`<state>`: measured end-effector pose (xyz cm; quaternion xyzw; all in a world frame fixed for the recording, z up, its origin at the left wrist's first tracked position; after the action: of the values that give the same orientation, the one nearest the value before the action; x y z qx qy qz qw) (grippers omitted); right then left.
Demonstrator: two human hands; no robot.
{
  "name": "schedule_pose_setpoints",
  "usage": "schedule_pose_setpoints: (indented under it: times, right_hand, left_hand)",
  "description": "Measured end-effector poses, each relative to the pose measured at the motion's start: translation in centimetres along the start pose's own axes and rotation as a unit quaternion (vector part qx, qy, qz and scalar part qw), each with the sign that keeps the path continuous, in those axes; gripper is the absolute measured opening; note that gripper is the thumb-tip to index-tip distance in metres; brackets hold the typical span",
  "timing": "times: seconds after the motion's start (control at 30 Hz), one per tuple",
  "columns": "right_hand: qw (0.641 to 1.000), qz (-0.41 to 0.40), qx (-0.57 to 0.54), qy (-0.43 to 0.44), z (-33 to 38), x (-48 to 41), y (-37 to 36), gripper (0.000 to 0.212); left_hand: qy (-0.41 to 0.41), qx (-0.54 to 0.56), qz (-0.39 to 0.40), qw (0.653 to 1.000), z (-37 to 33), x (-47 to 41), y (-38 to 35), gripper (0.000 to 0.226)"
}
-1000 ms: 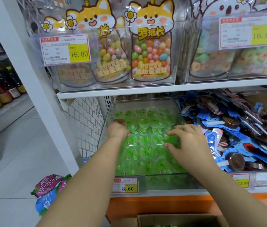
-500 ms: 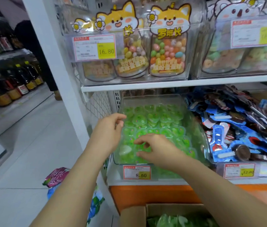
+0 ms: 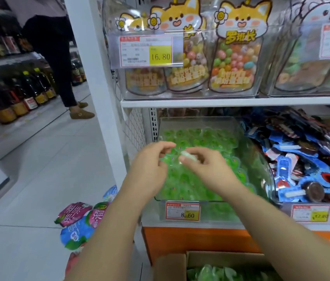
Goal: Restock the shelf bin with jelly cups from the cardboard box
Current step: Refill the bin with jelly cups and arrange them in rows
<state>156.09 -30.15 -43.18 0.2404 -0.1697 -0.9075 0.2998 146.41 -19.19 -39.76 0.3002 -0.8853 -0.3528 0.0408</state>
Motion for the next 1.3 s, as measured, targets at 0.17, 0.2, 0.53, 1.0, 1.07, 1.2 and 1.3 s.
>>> schedule_pose_setpoints:
  times: [0.17, 0.2, 0.53, 1.0, 1.07, 1.2, 1.3]
  right_hand:
    - [0.913, 0.004, -0.363, -0.186, -0.6, 1.8, -0.1, 0.027]
    - [0.887, -0.001, -0.413, -0.208, -0.3, 2.3, -0.3, 0.025]
    - [0.994, -0.008, -0.083, -0.065, 1.6, 2.5, 3.7, 0.02]
    - [0.983, -0.093, -0.121, -0.106, -2.6, -7.1, 1.8, 0.019]
    - [0.973, -0.071, -0.146, -0.161, -3.9, -9.0, 0.2, 0.023]
    - [0.978, -0.006, -0.06, -0.2, -4.9, -11.1, -1.9, 0.027]
    - [0.979, 0.028, 0.003, -0.203, -5.2, -11.7, -2.4, 0.031]
  left_hand:
    - [0.027, 0.098, 0.09, 0.991, -0.5, 0.8, -1.4, 0.047]
    - [0.049, 0.137, 0.078, 0.986, -0.2, 0.6, -1.4, 0.044]
    - [0.094, 0.158, 0.087, 0.979, 0.7, 0.2, -1.9, 0.004]
    - [0.036, 0.061, -0.122, 0.99, 2.5, -1.7, 0.5, 0.017]
    - [0.042, 0.051, -0.117, 0.991, 2.7, -1.9, 0.2, 0.019]
    - [0.043, 0.047, -0.12, 0.991, 3.3, -2.3, 0.3, 0.019]
    - [0.043, 0.043, -0.121, 0.991, 3.5, -2.5, 0.2, 0.019]
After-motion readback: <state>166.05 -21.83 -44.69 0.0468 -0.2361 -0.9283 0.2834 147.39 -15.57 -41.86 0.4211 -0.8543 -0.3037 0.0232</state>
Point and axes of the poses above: each hand's wrist, its own x-axis away from the middle knuckle, its own y-axis out of the back of the hand, z = x × y, the point moved 7 cm from there along -x, towards the middle knuckle, and after that the axes turned 13 degrees about y, right-handed, at the moved point
